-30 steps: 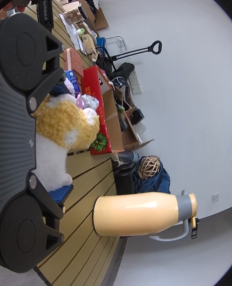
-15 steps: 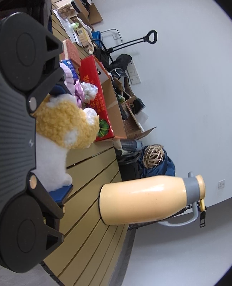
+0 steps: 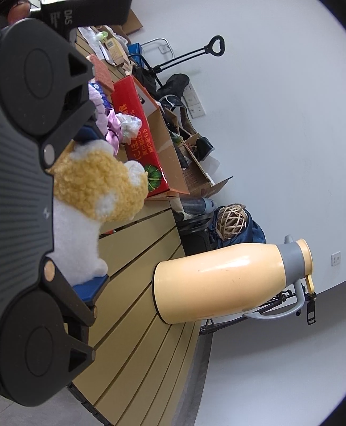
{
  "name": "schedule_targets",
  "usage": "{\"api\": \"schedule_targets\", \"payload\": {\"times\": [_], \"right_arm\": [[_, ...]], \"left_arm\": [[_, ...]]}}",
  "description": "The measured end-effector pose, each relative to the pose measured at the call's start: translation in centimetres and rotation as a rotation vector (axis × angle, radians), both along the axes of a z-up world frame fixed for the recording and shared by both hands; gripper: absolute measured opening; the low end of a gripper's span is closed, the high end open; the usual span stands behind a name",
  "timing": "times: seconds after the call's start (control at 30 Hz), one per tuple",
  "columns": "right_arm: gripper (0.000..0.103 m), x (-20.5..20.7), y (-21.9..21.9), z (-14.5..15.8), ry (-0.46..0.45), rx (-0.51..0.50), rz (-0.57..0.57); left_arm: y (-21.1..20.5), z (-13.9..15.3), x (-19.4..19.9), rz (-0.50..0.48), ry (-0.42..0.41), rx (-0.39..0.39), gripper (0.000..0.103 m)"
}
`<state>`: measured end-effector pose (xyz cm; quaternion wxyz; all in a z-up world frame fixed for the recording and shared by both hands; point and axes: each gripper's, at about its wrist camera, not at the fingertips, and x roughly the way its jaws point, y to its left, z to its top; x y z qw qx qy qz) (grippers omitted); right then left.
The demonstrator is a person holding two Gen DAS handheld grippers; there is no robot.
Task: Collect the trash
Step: 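Close the left gripper on the lavender fuzzy headband and lift it, then carry the lavender headband and plush toy off the table down toward the black bin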
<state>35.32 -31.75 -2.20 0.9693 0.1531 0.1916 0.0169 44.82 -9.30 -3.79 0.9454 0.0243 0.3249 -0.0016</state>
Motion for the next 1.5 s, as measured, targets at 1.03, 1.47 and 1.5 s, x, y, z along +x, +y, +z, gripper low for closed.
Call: {"api": "schedule_targets", "payload": {"times": [1.03,1.47,1.5], "right_arm": [[0.095,-1.3,0.9,0.4,-0.036,0.021,0.088],[0.095,-4.9,3.0,1.3,-0.090,-0.015,0.188],[0.096,-5.5,3.1,1.4,-0.095,-0.016,0.195]], "left_arm": [[3.2,5.7,-8.6,0.010,-0.148,-0.006,0.027],[5.3,7.6,-15.2,0.035,-0.175,-0.030,0.027],[5.4,7.7,-15.7,0.035,-0.176,-0.032,0.027]]}}
